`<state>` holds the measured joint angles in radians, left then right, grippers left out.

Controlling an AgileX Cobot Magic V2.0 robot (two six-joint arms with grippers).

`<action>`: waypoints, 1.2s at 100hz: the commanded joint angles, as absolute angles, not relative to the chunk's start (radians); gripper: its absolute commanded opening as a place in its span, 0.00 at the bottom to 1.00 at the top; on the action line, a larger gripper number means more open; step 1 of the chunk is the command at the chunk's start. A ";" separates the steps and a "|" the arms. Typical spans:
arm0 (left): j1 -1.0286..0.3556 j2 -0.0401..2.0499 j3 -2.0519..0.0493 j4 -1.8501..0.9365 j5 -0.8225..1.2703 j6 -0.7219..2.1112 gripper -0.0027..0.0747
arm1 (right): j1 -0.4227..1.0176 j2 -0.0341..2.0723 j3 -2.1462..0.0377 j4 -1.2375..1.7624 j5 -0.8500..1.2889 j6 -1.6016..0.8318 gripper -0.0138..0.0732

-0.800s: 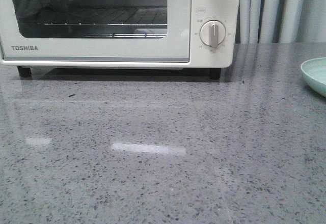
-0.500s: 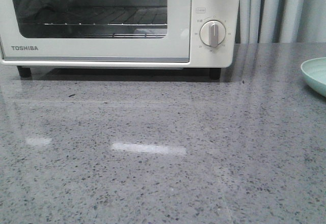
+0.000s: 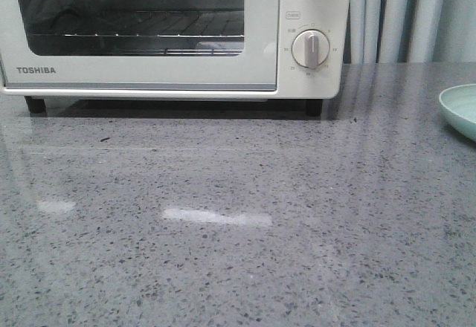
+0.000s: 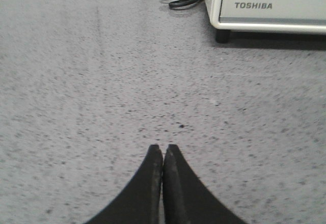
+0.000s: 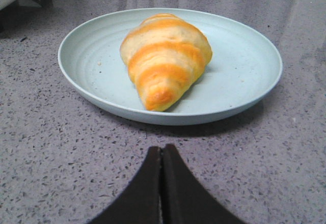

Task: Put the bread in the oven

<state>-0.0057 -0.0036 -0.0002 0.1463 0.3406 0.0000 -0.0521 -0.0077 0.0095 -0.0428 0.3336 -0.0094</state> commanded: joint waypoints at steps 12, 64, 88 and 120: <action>-0.004 -0.034 0.023 0.343 0.192 0.000 0.01 | -0.058 -0.030 0.022 -0.053 0.162 -0.018 0.08; -0.004 -0.034 0.023 0.303 -0.150 -0.032 0.01 | -0.058 -0.030 0.022 -0.040 -0.427 0.034 0.08; -0.004 -0.034 0.023 0.198 -0.512 -0.052 0.01 | -0.058 -0.030 0.022 -0.038 -0.493 0.149 0.08; -0.004 0.006 -0.008 -0.097 -0.519 -0.101 0.01 | -0.058 -0.013 -0.102 0.040 -0.048 0.160 0.08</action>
